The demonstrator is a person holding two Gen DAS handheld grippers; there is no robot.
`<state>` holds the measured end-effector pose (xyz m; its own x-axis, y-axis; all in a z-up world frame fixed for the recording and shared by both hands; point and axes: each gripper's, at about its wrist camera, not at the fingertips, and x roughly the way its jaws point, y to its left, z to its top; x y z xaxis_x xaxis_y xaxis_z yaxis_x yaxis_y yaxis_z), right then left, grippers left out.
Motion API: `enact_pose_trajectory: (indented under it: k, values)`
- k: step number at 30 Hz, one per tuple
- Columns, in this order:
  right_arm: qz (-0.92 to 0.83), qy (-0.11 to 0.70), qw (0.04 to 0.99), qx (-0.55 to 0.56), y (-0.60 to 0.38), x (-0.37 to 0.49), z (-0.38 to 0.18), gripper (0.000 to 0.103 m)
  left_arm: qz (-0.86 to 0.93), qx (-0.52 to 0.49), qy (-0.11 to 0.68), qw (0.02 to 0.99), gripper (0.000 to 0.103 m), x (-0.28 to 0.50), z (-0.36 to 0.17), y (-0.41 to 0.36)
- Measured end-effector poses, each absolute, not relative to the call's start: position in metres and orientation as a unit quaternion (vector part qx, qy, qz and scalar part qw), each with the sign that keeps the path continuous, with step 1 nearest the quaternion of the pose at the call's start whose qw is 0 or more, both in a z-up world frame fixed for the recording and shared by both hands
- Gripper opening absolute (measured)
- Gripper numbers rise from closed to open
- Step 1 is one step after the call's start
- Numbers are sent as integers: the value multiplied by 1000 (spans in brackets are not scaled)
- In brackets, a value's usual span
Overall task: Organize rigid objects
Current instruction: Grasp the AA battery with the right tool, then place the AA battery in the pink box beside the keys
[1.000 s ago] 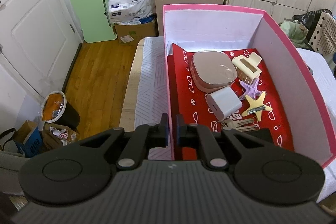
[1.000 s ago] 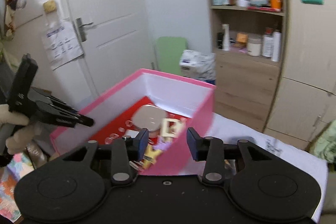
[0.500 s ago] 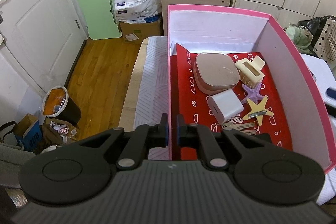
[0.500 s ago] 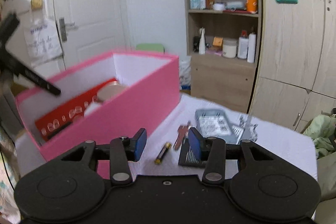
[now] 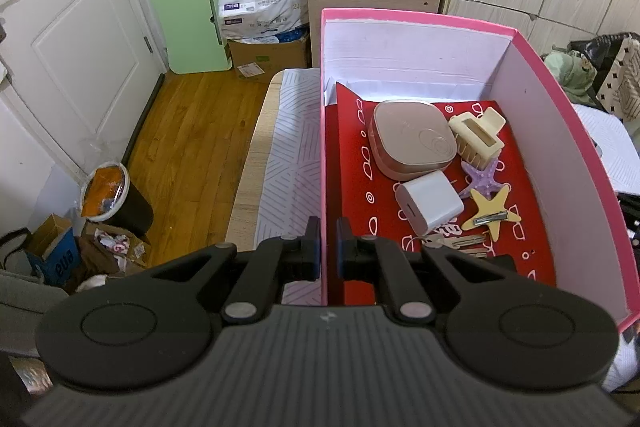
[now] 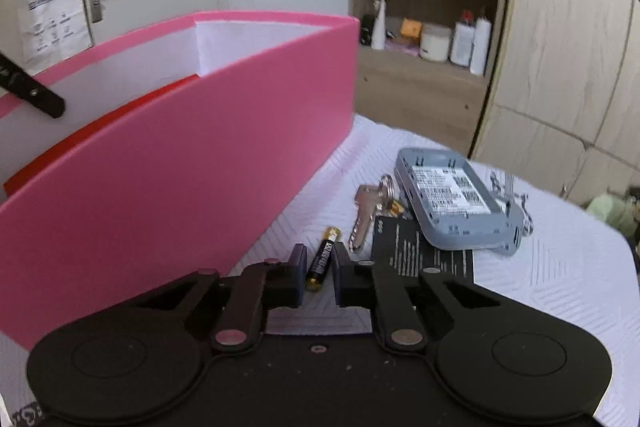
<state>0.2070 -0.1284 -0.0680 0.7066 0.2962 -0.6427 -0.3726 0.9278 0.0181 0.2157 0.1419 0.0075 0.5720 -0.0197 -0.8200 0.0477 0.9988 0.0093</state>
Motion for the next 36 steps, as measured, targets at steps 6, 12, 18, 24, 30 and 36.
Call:
enact_pose_trajectory:
  k: [6,12,18,24,30,36]
  values:
    - [177,343,922,-41,-128,209,-69,13,-21,20,460,888,7,215,7,143]
    - [180,332,926,5,-136,202,-63,11,-24,14,458,889,7,214,7,143]
    - [172,294,940,22,-142,183,-36,11,-25,13,458,889,7,214,7,143]
    - [189,239,952,8,-144,161,13,11,-26,9,459,888,7,216,7,142]
    - [326,255,906,-88,-109,158,53,11,-24,19,457,889,7,215,6,141]
    - [388,333,850,-121,-60,201,53,11,-21,22,457,889,7,214,6,140]
